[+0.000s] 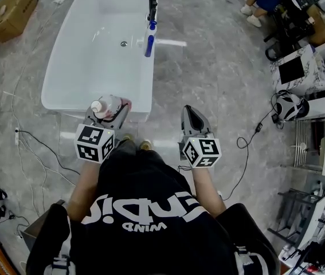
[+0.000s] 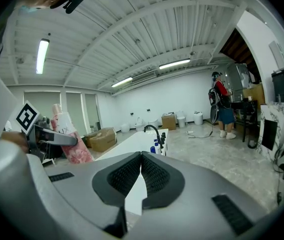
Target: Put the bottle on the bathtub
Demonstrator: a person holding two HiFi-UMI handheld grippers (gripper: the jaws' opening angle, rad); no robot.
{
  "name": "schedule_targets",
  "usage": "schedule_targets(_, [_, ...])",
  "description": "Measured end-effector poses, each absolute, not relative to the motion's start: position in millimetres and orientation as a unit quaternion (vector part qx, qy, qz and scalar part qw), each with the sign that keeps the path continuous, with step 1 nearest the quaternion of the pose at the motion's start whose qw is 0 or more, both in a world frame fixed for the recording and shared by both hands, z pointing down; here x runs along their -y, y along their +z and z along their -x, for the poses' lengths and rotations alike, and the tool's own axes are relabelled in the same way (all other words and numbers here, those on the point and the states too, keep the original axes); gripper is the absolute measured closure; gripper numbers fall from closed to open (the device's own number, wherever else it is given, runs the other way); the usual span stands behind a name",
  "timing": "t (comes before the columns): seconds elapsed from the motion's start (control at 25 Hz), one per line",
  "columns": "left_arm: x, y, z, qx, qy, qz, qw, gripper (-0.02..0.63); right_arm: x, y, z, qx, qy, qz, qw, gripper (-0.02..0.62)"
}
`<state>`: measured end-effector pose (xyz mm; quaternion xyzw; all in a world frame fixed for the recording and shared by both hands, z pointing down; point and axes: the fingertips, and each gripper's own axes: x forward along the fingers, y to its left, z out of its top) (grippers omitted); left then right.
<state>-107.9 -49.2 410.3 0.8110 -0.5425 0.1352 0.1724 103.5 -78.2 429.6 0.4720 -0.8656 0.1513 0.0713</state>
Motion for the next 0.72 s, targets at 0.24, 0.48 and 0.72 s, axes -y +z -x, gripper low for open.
schedule_targets(0.24, [82, 413, 125, 0.517, 0.151, -0.824, 0.177, 0.371, 104, 433, -83, 0.853, 0.161, -0.491, 0.069, 0.571])
schedule_targets(0.48, [123, 422, 131, 0.498, 0.162, -0.834, 0.177, 0.371, 134, 441, -73, 0.844, 0.170, -0.504, 0.071, 0.571])
schedule_targets(0.72, [166, 446, 122, 0.479, 0.175, -0.842, 0.177, 0.371, 164, 457, -80, 0.833, 0.181, -0.518, 0.073, 0.571])
